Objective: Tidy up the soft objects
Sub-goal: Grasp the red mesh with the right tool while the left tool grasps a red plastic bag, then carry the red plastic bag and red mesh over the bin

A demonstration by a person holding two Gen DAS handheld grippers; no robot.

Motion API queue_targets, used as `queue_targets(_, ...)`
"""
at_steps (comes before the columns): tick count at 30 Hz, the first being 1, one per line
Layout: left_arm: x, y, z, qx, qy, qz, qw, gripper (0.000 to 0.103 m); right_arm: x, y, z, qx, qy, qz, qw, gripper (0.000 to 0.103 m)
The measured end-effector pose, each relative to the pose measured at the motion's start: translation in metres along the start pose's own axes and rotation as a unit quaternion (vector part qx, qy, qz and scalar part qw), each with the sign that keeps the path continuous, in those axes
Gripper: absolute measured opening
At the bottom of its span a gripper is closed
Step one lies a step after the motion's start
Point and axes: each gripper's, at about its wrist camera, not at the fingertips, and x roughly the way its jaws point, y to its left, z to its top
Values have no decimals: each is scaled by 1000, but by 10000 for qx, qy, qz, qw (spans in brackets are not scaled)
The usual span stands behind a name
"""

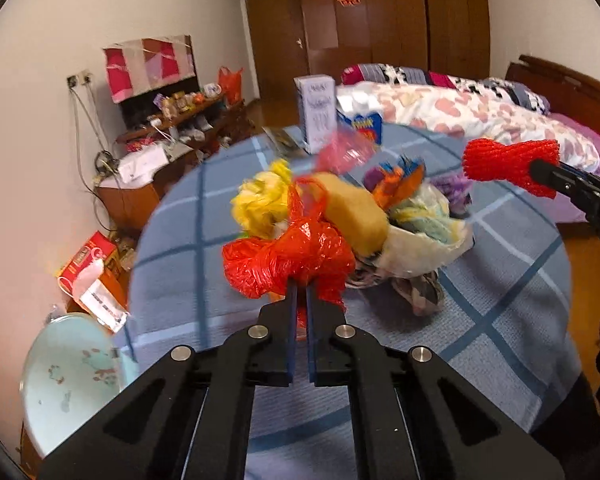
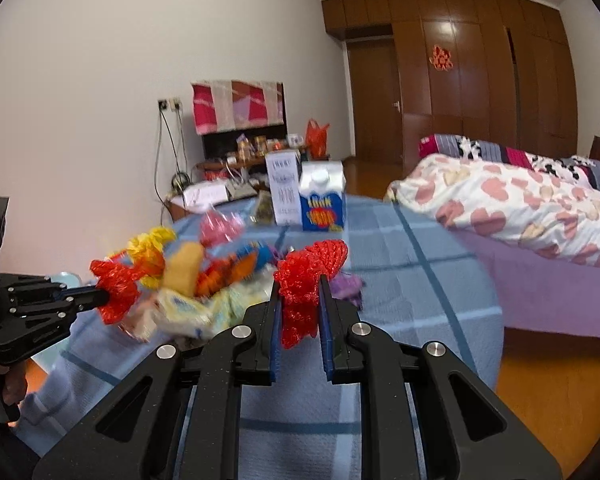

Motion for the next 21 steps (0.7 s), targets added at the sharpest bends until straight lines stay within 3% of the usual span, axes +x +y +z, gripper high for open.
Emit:
queue_targets(5, -23, 27, -1, -129, -165, 311, 9993, 3, -2, 25, 16, -124, -202, 318, 9992, 17)
queue_targets(21, -49, 88, -20, -506, -162, 921, 9943, 3, 36, 116, 30, -612, -141, 1210, 9907, 17)
